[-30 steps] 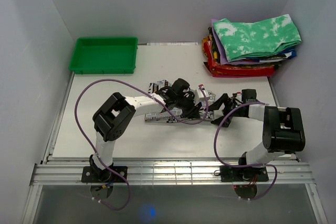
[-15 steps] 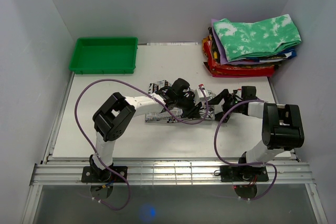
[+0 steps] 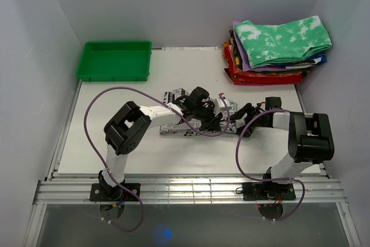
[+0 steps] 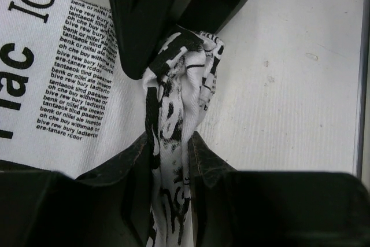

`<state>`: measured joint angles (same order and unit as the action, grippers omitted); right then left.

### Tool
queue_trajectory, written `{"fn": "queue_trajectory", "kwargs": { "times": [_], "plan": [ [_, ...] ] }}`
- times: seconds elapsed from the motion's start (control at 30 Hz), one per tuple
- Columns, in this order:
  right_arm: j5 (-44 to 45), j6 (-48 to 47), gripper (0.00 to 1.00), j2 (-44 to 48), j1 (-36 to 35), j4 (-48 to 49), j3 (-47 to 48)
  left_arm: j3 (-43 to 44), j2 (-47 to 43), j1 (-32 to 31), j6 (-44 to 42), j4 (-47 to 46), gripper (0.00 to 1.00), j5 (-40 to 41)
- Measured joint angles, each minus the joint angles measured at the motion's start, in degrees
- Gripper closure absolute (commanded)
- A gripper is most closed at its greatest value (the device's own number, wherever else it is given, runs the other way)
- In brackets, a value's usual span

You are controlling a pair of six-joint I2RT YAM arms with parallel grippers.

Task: Fold and stack the trousers
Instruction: Neatly place the folded trousers to the corner

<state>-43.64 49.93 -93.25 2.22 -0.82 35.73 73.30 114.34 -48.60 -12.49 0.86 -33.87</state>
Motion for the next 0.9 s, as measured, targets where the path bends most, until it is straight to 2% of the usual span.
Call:
{"fn": "queue_trajectory", "kwargs": {
  "times": [0.13,0.17,0.23,0.27,0.3,0.37,0.4,0.47,0.5,0.6,0.67,0.9],
  "plan": [
    [0.2,-0.3,0.46,0.4,0.0,-0.5,-1.8,0.3,0.9,0.1,0.2,0.0,1.00,-0.2],
    [0.4,-0.3,0.54,0.4,0.0,-0.7,-1.9,0.3,0.9,0.1,0.2,0.0,1.00,-0.3],
    [0.8,-0.7,0.62,0.3,0.0,-0.6,-1.8,0.3,0.9,0.1,0.1,0.0,1.00,-0.3],
    [1.0,-0.9,0.76,0.3,0.0,-0.7,-1.7,0.3,0.9,0.1,0.1,0.0,0.83,-0.3],
    [1.1,-1.3,0.82,0.2,0.0,-0.7,-1.5,0.3,0.9,0.1,0.1,0.0,0.71,-0.3],
    [1.2,-1.9,0.92,0.2,-0.1,-1.4,-0.9,0.3,0.9,0.1,0.1,0.3,0.56,-0.4],
    [1.3,-2.5,0.92,0.2,-0.1,-2.1,-0.4,0.5,0.9,0.1,0.2,0.6,0.49,-0.4],
    [1.9,-3.5,0.92,0.2,-0.1,-2.9,0.3,0.7,0.5,0.2,1.1,1.4,0.43,-0.5],
    [2.4,-4.0,0.92,0.2,-0.1,-3.3,0.6,0.7,0.0,0.5,1.9,2.3,0.35,-0.7],
    [3.1,-6.1,0.92,0.2,-0.1,-4.5,1.6,0.3,-3.6,2.6,6.3,5.4,0.30,-1.6],
    [3.5,-7.7,0.92,0.2,-0.1,-5.7,2.4,-0.4,-7.9,6.0,10.4,7.8,0.20,-2.5],
    [5.7,-12.8,0.92,1.7,-0.1,-9.6,3.6,-9.1,-27.7,26.5,22.0,18.4,0.20,-1.5]
  ]
}}
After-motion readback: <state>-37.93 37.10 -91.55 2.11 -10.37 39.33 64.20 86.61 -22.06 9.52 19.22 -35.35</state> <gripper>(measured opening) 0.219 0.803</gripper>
